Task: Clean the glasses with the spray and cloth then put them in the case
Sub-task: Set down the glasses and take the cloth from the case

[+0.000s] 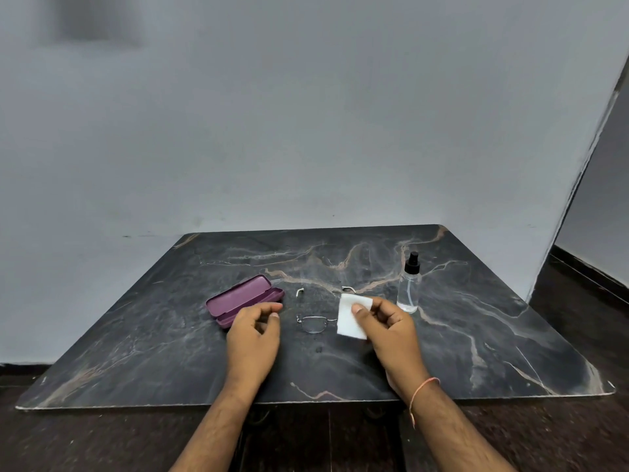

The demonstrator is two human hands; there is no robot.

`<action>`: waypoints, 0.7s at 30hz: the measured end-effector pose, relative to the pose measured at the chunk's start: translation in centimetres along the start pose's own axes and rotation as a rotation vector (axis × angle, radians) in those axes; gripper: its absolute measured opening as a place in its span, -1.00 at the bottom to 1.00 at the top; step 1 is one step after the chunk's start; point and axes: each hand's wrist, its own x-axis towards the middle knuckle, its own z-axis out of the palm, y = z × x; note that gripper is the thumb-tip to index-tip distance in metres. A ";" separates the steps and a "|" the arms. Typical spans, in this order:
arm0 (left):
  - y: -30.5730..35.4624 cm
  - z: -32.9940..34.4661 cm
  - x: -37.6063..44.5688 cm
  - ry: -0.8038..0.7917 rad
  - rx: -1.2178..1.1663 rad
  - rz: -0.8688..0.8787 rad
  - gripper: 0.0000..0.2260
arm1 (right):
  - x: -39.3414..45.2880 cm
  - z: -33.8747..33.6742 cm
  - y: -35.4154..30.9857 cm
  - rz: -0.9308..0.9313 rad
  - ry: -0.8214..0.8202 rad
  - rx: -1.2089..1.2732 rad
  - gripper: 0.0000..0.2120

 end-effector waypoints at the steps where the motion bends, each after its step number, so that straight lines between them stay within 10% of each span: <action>1: -0.2 0.0 0.3 -0.050 0.038 0.049 -0.76 | 0.1 -0.1 -0.1 -0.006 0.048 0.009 -0.91; 8: -0.9 -0.9 2.0 -0.384 0.210 0.314 -0.78 | 1.2 -1.2 -0.2 0.033 0.276 0.166 -0.90; 21: -1.2 -0.6 2.4 -0.382 0.413 0.580 -0.90 | 1.0 -1.0 -0.5 0.035 0.284 0.156 -0.89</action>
